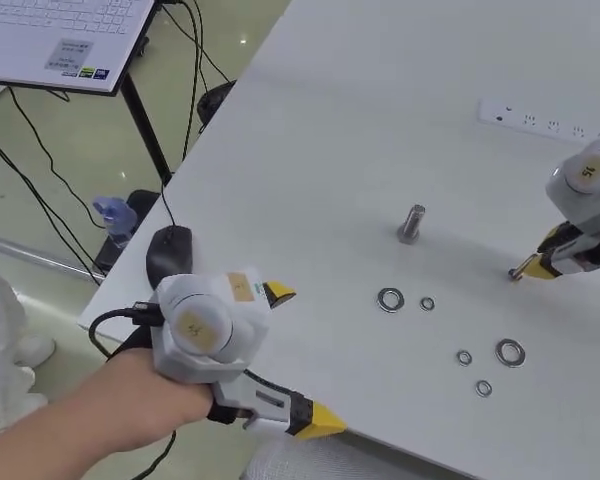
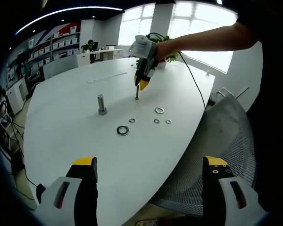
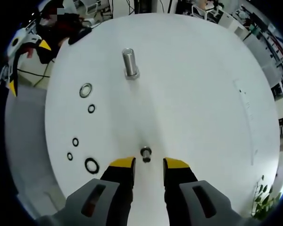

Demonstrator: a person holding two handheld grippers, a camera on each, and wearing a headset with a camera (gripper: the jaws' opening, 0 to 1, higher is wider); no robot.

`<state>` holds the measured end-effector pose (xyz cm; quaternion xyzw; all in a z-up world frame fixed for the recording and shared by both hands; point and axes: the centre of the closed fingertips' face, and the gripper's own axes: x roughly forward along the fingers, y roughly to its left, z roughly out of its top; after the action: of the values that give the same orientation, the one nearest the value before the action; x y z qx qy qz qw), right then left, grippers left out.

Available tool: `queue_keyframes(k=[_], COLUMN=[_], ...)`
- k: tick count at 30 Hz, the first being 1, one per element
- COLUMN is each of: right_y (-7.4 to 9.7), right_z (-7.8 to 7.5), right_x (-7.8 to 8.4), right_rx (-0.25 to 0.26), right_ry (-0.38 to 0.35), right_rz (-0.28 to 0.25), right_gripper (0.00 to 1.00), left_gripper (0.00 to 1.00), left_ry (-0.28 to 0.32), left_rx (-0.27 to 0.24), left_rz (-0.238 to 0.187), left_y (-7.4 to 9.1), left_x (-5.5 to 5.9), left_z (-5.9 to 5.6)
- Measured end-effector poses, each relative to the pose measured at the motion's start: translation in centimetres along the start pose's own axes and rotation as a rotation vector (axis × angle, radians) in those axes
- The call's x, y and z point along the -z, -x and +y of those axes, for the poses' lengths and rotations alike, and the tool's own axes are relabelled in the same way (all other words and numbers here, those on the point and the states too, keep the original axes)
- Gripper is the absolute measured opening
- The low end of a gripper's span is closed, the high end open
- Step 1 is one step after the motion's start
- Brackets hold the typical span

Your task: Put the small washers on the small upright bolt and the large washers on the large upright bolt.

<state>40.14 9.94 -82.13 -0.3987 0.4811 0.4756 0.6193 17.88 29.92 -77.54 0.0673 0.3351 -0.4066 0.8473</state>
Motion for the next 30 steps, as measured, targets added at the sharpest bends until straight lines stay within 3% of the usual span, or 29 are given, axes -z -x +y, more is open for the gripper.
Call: queue_keyframes(k=[12, 30], right_y=[1.5, 0.8], right_z=[1.0, 5.6], right_x=[-1.8, -5.9], right_rx=[0.010, -0.038], right_ry=[0.042, 0.143], right_rz=[-0.023, -0.059], right_gripper=[0.25, 0.25], left_gripper=[0.92, 0.89], left_ry=[-0.019, -0.024], left_rx=[-0.004, -0.011], left_rz=[-0.006, -0.011], left_y=[0.5, 1.6], left_x=[-0.6, 0.0], left_z=[0.1, 0.3])
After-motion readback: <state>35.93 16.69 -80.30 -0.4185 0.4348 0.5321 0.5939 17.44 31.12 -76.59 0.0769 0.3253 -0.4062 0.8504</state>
